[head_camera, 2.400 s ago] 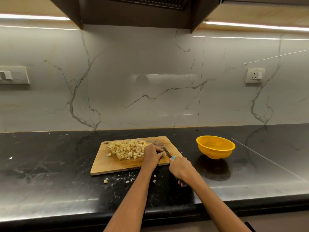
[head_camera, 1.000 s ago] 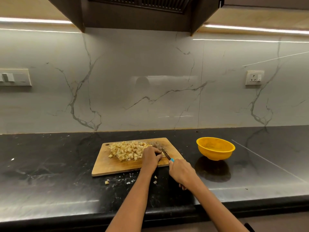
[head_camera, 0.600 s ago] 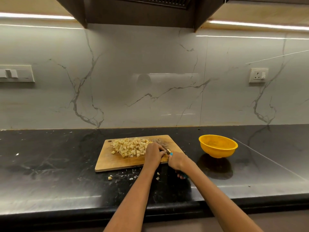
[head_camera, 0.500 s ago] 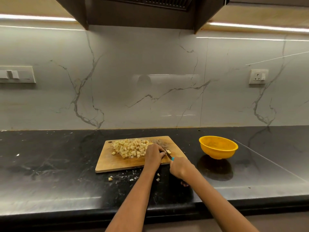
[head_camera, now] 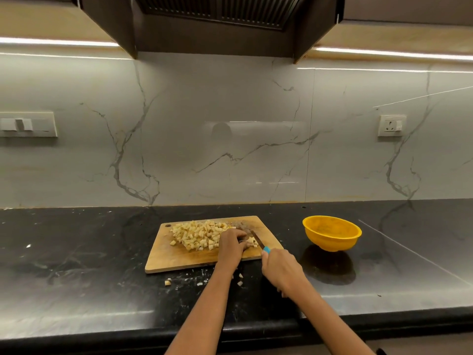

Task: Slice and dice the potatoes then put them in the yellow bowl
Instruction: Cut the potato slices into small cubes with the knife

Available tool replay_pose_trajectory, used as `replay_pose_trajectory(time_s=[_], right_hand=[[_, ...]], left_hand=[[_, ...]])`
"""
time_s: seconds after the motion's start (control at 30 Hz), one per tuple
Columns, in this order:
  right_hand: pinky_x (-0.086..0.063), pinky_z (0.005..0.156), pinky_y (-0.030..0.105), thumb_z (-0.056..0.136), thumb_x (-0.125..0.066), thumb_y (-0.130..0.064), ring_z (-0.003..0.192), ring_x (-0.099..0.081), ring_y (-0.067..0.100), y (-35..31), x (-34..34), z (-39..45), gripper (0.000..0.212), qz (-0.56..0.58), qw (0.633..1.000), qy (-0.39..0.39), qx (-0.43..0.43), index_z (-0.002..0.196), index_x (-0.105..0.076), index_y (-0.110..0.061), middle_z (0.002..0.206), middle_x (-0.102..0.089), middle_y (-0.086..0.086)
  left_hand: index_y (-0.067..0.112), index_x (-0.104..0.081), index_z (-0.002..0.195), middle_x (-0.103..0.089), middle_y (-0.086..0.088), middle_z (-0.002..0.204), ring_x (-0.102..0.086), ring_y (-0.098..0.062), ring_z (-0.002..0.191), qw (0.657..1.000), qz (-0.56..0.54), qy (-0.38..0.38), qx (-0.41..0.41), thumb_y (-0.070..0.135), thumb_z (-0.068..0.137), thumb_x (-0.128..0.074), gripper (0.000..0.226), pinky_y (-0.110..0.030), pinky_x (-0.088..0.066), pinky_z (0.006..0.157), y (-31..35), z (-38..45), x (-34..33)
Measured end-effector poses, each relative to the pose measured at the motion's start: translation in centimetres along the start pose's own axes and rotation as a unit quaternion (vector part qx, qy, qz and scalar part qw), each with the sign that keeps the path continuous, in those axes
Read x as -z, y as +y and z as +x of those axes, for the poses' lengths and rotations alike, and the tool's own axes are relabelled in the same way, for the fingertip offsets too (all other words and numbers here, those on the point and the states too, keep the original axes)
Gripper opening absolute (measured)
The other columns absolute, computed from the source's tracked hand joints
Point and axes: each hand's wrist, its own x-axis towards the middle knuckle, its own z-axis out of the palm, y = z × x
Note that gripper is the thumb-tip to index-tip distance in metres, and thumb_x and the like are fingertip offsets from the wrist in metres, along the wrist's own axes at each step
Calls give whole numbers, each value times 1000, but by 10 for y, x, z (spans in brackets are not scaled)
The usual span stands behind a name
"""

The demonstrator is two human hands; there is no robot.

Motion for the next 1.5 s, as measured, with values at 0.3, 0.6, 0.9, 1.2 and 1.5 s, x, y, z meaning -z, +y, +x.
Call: replay_pose_trajectory(time_s=[0.3,0.6,0.9,1.2,1.5], right_hand=[[-53,88,36,102,-32,-39,98,-65,24,-7,-2,6,44,-17,999,-36,-6,114,-56,-4,102,-63,10],[-52,90,37,103,-32,-30,104,-63,27,-12,2,13,38,-47,996,-77,9,118,-55,-3,108,-62,12],[-48,92,35,103,-34,-27,111,-58,25,-13,2,1,35,-121,990,-70,35,123,-54,-6,122,-59,11],[-49,82,30,103,-31,-37,103,-63,22,0,0,-15,40,-152,986,51,40,117,-55,-8,113,-65,8],[-48,84,29,99,-39,-19,110,-61,23,-11,-1,-3,31,-130,991,29,-34,119,-60,-7,120,-62,8]], left_hand=[[10,-71,103,-70,-4,104,-62,-11,99,1000,13,-1,-5,14,82,-70,21,-21,-46,91,-5,2,0],[9,-74,93,-72,-4,95,-64,-11,90,999,32,-12,-20,13,82,-69,12,-23,-50,85,-3,5,0],[9,-75,88,-72,-4,90,-64,-11,86,1000,26,14,0,12,82,-69,9,-18,-48,75,-1,-2,-1],[9,-71,103,-70,-6,107,-62,-14,101,1000,16,12,5,7,88,-60,19,-19,-44,87,-1,1,0],[6,-68,110,-68,-9,111,-62,-17,107,995,7,92,-22,-3,88,-56,27,-18,-41,94,-24,0,39]])
